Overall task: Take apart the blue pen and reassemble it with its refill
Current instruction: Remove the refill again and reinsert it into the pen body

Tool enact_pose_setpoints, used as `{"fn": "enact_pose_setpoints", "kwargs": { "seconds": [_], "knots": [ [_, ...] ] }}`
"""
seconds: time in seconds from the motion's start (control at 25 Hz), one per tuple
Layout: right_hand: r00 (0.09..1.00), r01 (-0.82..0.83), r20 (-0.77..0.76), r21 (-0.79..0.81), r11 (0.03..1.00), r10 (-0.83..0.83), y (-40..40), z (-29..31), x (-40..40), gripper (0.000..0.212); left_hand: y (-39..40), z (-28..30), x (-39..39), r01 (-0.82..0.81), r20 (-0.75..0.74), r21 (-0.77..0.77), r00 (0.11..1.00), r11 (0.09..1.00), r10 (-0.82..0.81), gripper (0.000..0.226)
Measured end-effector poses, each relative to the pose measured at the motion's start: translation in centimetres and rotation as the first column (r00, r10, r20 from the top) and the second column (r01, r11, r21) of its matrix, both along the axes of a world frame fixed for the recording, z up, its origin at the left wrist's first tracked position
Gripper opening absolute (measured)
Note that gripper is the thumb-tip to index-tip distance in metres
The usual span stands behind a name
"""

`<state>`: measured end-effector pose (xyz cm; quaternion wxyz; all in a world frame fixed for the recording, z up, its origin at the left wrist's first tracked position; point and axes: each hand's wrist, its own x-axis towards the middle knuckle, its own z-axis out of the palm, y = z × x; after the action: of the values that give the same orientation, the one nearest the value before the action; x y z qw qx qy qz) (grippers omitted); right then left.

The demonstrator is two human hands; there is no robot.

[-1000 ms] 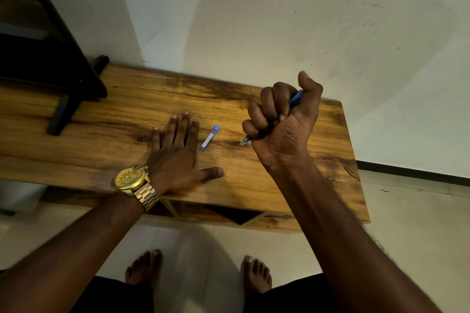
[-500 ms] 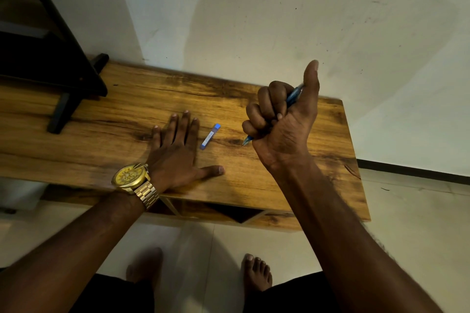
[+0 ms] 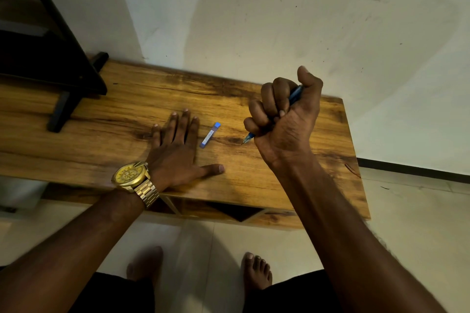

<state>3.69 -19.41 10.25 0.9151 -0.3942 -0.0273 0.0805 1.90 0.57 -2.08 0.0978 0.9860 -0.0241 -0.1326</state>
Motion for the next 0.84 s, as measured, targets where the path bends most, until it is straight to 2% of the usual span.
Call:
{"fn": "enact_pose_setpoints", "kwargs": {
  "seconds": [0.52, 0.64, 0.84],
  "knots": [
    [1.000, -0.027, 0.011, 0.084, 0.996, 0.026, -0.29, -0.03, 0.06, 0.064, 0.18, -0.23, 0.19, 0.006, -0.009, -0.003, 1.000, 1.000, -0.006, 0.147],
    [0.999, -0.028, 0.020, 0.160, 0.987, 0.026, -0.37, 0.04, 0.09, 0.066, 0.20, -0.20, 0.13, 0.008, -0.002, -0.003, 1.000, 1.000, -0.008, 0.146],
    [0.998, 0.004, -0.060, 0.338, 0.941, 0.017, -0.93, -0.25, 0.40, 0.062, 0.21, 0.02, 0.26, 0.007, -0.019, -0.007, 1.000, 1.000, -0.007, 0.146]
  ]
}}
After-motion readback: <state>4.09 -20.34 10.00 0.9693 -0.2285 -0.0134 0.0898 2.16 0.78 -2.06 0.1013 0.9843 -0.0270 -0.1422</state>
